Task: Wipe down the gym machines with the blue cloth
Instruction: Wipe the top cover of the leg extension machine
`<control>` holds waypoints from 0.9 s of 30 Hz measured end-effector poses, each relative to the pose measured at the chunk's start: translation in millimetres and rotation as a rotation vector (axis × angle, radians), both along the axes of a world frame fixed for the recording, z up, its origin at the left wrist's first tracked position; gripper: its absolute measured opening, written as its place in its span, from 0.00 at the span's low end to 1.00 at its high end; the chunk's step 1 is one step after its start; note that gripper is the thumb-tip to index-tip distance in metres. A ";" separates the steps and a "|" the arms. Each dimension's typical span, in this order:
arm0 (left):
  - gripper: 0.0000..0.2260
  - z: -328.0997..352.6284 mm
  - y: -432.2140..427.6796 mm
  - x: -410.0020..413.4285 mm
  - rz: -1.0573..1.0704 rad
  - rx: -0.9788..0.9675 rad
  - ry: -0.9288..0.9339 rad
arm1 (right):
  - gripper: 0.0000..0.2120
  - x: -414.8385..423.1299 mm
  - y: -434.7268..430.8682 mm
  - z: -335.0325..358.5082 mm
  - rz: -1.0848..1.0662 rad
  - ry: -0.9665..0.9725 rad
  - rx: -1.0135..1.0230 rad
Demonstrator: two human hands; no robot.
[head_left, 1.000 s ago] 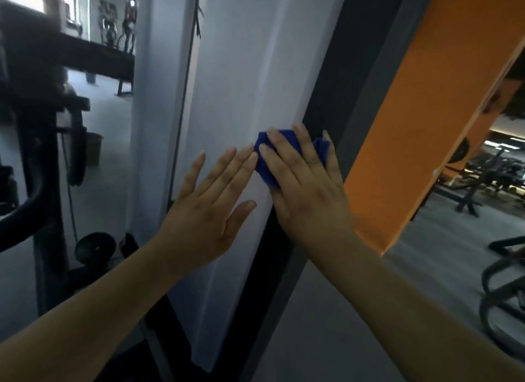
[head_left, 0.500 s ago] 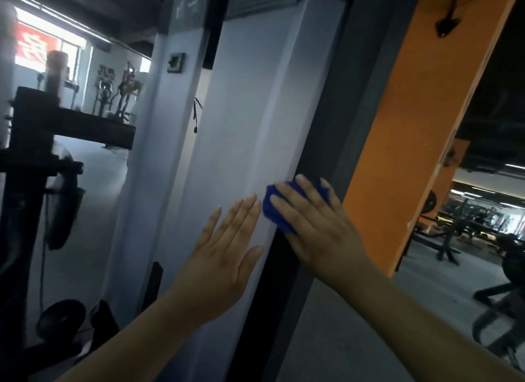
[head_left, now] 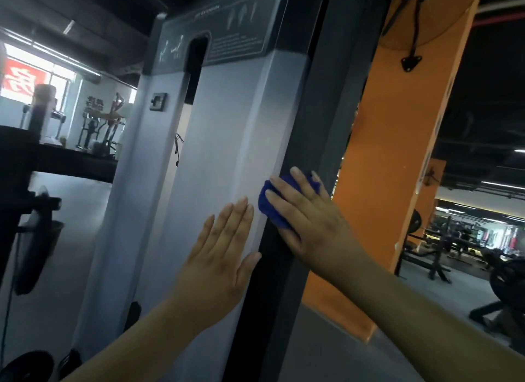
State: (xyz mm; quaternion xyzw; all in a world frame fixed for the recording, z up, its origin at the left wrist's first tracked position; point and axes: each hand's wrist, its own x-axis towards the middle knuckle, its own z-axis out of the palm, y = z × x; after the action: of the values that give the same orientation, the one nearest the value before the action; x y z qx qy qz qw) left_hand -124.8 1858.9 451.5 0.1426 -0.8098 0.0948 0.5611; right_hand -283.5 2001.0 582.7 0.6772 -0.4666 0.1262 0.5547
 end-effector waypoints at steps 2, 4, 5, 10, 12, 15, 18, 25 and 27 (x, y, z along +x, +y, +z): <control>0.32 -2.5 1.2 -3.6 0.002 0.010 0.013 | 0.25 -9.4 4.0 31.1 -0.001 -0.064 -0.044; 0.31 -3.3 2.5 -5.0 0.013 0.014 0.011 | 0.25 -6.6 1.4 46.4 0.003 -0.265 -0.111; 0.31 -3.4 2.7 -4.9 0.023 0.010 0.009 | 0.26 -1.0 -1.1 44.3 0.006 -0.299 -0.113; 0.32 22.0 2.0 -0.1 0.085 -0.069 0.032 | 0.25 -0.9 -2.4 51.5 -0.015 0.022 -0.024; 0.32 52.5 2.6 -3.9 0.089 -0.090 0.062 | 0.24 1.1 -6.9 82.6 -0.013 -0.129 -0.118; 0.31 84.8 3.0 -14.6 0.068 -0.084 0.103 | 0.25 16.9 -17.4 89.7 0.006 -0.348 -0.188; 0.31 85.5 2.0 -20.5 0.048 -0.075 0.142 | 0.26 20.9 -16.1 74.7 -0.004 -0.282 -0.130; 0.32 83.8 3.7 -20.0 0.087 -0.085 0.140 | 0.24 34.6 -25.6 145.5 -0.022 -0.414 -0.271; 0.32 85.0 2.5 -16.8 0.104 -0.104 0.140 | 0.26 40.2 -30.4 121.9 -0.039 -0.434 -0.252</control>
State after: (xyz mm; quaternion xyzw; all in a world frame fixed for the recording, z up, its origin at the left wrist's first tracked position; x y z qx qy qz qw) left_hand -141.6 1861.5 536.5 0.1612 -0.7541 0.1556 0.6173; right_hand -243.3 1970.6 704.6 0.5505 -0.5684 0.3152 0.5239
